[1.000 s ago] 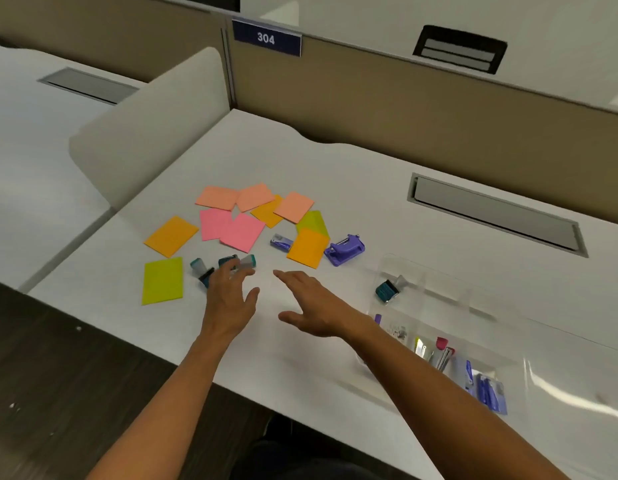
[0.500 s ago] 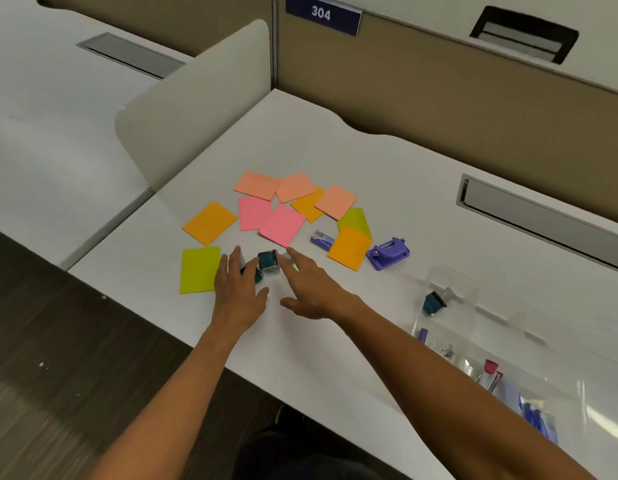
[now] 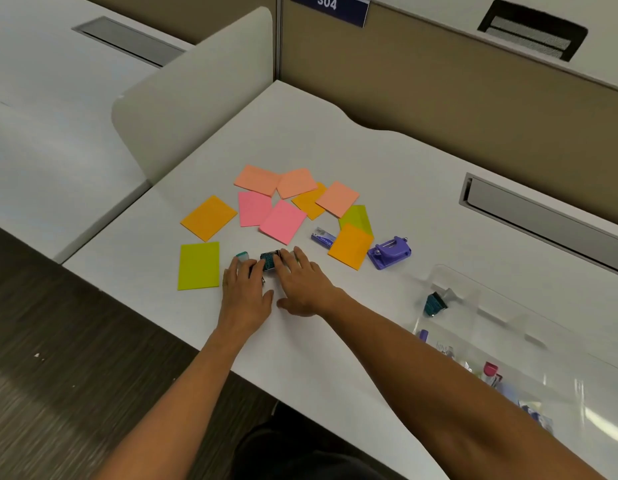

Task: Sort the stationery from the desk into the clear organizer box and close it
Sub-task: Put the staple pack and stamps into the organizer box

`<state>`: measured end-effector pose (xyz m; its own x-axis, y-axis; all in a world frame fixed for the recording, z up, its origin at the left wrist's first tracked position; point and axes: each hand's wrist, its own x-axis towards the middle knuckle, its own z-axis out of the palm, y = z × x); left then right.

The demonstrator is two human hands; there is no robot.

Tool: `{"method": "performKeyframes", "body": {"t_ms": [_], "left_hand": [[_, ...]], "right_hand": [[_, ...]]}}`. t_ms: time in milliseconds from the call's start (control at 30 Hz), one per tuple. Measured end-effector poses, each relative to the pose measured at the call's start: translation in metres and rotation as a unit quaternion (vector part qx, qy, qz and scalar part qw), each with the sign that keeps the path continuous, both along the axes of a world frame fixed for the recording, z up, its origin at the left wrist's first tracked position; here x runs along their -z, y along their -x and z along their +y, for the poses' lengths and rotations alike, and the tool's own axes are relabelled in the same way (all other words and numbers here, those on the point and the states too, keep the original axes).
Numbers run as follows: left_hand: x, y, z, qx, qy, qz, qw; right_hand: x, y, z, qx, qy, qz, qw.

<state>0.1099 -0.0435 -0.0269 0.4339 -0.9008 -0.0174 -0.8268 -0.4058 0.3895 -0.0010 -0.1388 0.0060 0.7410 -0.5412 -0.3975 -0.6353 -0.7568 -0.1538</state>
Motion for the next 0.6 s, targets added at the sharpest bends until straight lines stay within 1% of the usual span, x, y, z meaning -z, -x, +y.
{"method": "performKeyframes", "body": {"t_ms": [200, 300, 500, 600], "left_hand": [[0.001, 0.015, 0.003, 0.005, -0.004, 0.020, 1.000], [-0.002, 0.027, 0.005, 0.010, 0.001, 0.028, 1.000], [-0.008, 0.048, 0.011, 0.023, -0.017, 0.031, 0.999], [-0.010, 0.059, 0.016, 0.025, -0.026, 0.035, 0.999]], "right_hand": [[-0.004, 0.021, 0.006, 0.008, -0.018, -0.042, 0.999], [-0.005, 0.034, 0.009, 0.020, -0.005, -0.064, 0.998], [-0.004, 0.063, 0.021, 0.040, -0.012, -0.025, 0.999], [-0.002, 0.077, 0.029, 0.064, -0.025, -0.025, 0.997]]}}
